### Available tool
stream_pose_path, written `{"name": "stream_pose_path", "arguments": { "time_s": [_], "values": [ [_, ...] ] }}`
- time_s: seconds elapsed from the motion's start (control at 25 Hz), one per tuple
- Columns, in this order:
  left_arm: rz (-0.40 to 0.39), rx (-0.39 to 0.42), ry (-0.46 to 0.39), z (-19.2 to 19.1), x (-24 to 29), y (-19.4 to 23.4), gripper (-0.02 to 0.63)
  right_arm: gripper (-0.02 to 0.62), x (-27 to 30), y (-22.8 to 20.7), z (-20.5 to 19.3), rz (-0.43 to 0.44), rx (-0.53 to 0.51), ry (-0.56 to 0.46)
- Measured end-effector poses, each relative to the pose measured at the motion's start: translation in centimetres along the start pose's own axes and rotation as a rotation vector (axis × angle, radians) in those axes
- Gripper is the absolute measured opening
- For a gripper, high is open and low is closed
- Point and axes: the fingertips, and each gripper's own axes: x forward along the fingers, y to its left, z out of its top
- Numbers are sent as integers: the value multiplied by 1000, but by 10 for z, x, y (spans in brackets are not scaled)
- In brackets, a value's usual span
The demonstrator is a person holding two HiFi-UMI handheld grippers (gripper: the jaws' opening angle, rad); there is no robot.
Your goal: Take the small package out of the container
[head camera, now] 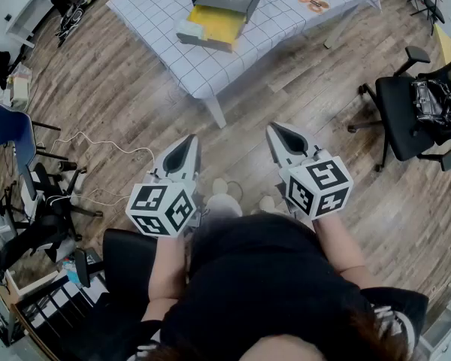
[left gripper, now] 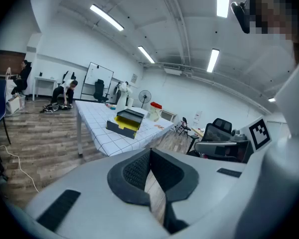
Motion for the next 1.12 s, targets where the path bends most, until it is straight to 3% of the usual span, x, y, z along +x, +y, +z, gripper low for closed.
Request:
{"name": "stream_pose_path", "arguments": {
  "time_s": [0.6, 0.96, 1.12],
  "values": [
    [-40, 5, 37, 12, -4, 76, 26, 15, 73, 40, 1, -13, 13, 38],
    [-32, 18, 51, 17, -19, 130, 26, 18, 121, 85, 0, 42, -2, 45],
    [-34, 20, 68, 16, -20, 147, 26, 61, 137, 102, 3, 72, -28, 58]
  ]
}}
